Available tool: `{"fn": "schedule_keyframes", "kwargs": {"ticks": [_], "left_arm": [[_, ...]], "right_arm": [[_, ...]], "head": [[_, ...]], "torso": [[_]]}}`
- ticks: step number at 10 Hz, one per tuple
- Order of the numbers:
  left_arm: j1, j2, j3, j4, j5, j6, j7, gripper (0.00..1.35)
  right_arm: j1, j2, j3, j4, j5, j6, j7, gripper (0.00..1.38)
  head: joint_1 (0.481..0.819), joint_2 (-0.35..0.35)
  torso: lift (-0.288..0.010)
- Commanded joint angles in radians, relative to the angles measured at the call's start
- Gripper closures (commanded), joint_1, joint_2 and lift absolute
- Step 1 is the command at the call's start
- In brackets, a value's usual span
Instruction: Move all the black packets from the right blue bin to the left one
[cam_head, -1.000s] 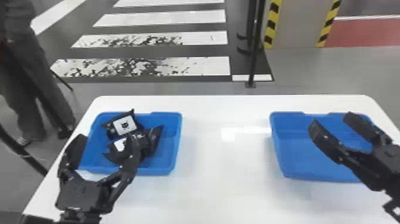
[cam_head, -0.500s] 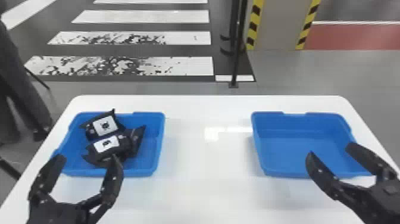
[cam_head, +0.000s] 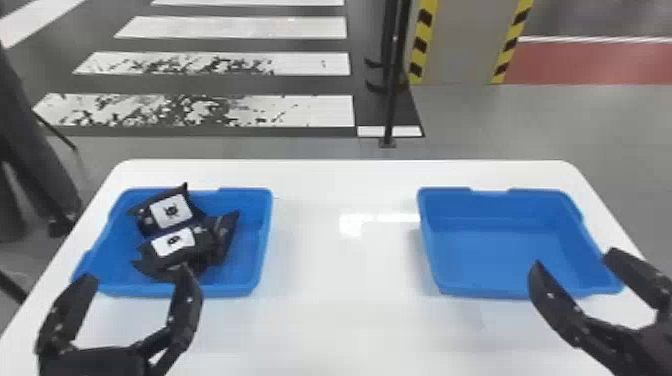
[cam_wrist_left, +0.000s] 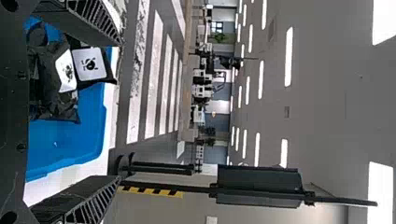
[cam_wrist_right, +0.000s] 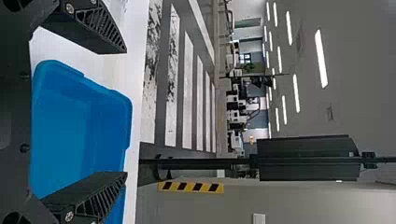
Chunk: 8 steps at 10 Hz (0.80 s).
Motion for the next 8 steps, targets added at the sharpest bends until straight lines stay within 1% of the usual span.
{"fn": "schedule_keyframes", "kwargs": {"ticks": [1,4,8], "left_arm": [[-0.008,-0.003,-0.025,-0.011,0.002,-0.009,-0.001,0.00],[-0.008,-0.003,-0.027,-0.011,0.006,-0.011,-0.001,0.00],[-0.013,-0.003,-0.035,-0.011,0.006,-0.014,-0.001,0.00]], "right_arm": [[-0.003,0.000,0.000,-0.002,0.005,0.000,0.000,0.10],[-0.006,0.000,0.000,-0.002,0.003,0.000,0.000,0.10],[-0.021,-0.006,0.018,0.006,-0.001,0.007,0.002,0.11]], "head": [[0.695,-0.005],[0.695,-0.025],[0.695,-0.019]], "torso": [[-0.140],[-0.140],[-0.140]]}}
